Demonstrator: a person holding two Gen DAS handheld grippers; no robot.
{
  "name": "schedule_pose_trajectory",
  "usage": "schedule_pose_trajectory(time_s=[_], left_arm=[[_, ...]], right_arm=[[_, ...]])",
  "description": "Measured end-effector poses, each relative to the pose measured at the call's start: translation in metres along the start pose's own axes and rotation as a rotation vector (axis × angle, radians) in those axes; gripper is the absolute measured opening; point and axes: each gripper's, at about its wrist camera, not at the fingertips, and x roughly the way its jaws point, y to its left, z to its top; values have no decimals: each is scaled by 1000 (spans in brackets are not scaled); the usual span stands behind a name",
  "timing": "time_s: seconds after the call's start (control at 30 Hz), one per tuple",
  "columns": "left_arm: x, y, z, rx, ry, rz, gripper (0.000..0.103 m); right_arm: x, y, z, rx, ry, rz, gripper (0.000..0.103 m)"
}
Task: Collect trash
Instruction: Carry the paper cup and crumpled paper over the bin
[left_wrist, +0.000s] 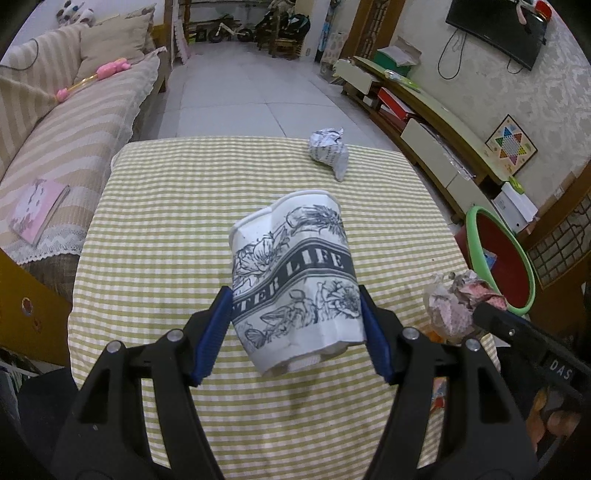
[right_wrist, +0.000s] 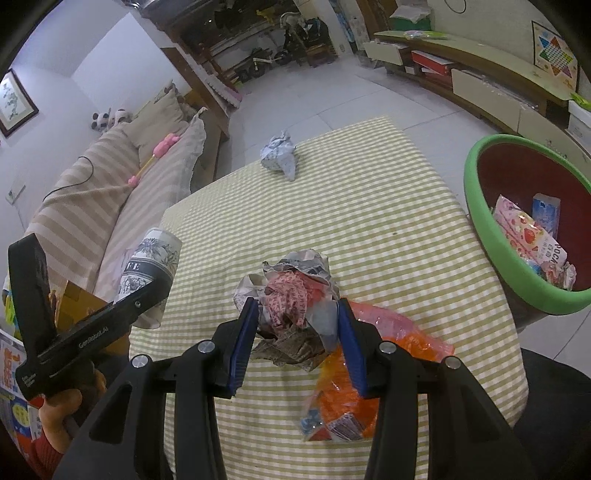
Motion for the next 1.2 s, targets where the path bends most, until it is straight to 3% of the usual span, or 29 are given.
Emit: schedule_pose_trajectory(time_s=[0.63,0.97,1.2], left_arm=[[-5,-27,10,38,-22,-23,64],[-1,-52,16,73,-24,-45,64],[8,-88,18,117,-2,-100,64]], right_arm=[[-24,-22,12,6,-61,-47,43],[-40,-54,19,36,-92,-87,43],[-58,-88,25,87,-140,-131,42]])
